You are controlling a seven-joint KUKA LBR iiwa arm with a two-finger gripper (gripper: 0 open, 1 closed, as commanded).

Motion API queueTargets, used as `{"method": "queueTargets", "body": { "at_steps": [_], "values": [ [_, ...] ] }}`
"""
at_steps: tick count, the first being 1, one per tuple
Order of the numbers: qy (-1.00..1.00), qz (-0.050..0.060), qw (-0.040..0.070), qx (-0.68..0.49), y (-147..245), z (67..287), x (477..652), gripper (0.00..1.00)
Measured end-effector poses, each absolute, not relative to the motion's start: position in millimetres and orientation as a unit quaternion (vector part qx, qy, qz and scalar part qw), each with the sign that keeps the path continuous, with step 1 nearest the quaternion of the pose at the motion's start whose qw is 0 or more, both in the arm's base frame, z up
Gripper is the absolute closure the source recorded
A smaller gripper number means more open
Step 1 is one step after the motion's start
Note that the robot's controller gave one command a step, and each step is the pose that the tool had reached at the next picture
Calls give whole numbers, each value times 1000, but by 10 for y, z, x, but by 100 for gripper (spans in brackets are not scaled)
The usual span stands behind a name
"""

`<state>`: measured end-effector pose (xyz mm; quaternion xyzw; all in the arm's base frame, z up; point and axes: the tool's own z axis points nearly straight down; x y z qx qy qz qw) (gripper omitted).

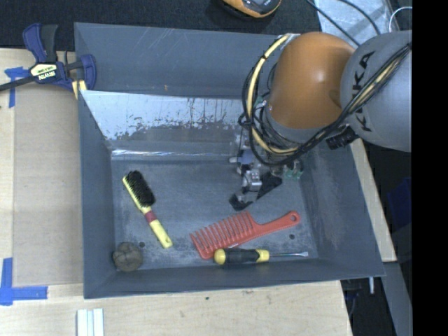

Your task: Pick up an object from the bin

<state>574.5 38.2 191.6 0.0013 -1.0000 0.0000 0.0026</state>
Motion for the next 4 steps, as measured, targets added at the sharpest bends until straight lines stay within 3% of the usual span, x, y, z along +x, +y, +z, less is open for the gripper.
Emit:
{"method": "queueTargets", "body": {
  "at_steps": [1,2,3,4],
  "values": [
    [-1000,0,-2,1,380,1966,5762,0],
    [-994,0,0,109,-114,903,5917,0],
    [-945,2,-7,326,-174,1464,5910,0],
    [-988,0,-1,157,-361,1079,5991,0]
  ]
}}
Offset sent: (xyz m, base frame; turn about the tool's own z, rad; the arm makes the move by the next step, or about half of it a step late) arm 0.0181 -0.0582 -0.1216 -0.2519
